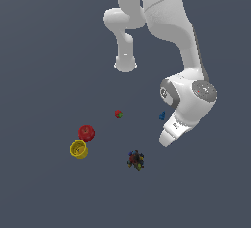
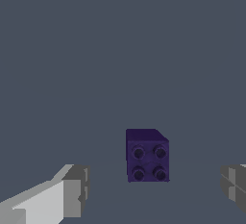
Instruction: Pick up a designated object from a clutter of objects.
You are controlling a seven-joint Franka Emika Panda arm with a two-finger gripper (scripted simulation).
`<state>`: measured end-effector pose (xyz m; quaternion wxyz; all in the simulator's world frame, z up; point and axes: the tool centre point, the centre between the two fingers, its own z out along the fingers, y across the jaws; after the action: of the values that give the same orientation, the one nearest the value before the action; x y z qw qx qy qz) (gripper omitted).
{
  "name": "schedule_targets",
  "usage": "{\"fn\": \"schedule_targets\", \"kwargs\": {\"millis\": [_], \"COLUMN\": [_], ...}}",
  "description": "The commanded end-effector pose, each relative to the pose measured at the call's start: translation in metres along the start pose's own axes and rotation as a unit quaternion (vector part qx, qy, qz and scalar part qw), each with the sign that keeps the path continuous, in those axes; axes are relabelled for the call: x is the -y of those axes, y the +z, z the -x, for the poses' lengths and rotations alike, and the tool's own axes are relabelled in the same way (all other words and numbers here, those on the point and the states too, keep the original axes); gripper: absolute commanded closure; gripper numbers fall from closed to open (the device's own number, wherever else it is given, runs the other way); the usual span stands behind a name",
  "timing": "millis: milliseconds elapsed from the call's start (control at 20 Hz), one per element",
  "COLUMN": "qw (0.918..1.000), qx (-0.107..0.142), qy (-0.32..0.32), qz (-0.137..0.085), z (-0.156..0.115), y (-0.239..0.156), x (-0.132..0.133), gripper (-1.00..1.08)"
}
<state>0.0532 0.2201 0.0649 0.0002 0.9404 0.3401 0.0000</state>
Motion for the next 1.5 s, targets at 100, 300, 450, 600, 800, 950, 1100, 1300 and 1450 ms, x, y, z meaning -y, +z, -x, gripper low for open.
{"fn": "schedule_targets", "kwargs": {"millis": [100,300,450,600,800,950,1100,1300,1450], "qw": [1.0000,1.0000,1.0000,1.0000,1.0000,1.0000,1.0000,1.0000,1.0000], "qx": [0.000,0.000,0.000,0.000,0.000,0.000,0.000,0.000,0.000], "qy": [-0.001,-0.001,-0.001,-0.001,-0.001,-0.001,-0.001,-0.001,-0.001], "qz": [0.000,0.000,0.000,0.000,0.000,0.000,0.000,0.000,0.000], "z": [0.001,0.001,0.000,0.000,0.000,0.000,0.000,0.004,0.010], "y": [0.022,0.039,0.043,0.043,0.043,0.043,0.043,0.038,0.030], "x": [0.001,0.001,0.001,0.001,0.001,0.001,0.001,-0.003,-0.009], "gripper": [-0.92,-0.92,-0.92,1.08,1.08,1.08,1.08,1.08,1.08]}}
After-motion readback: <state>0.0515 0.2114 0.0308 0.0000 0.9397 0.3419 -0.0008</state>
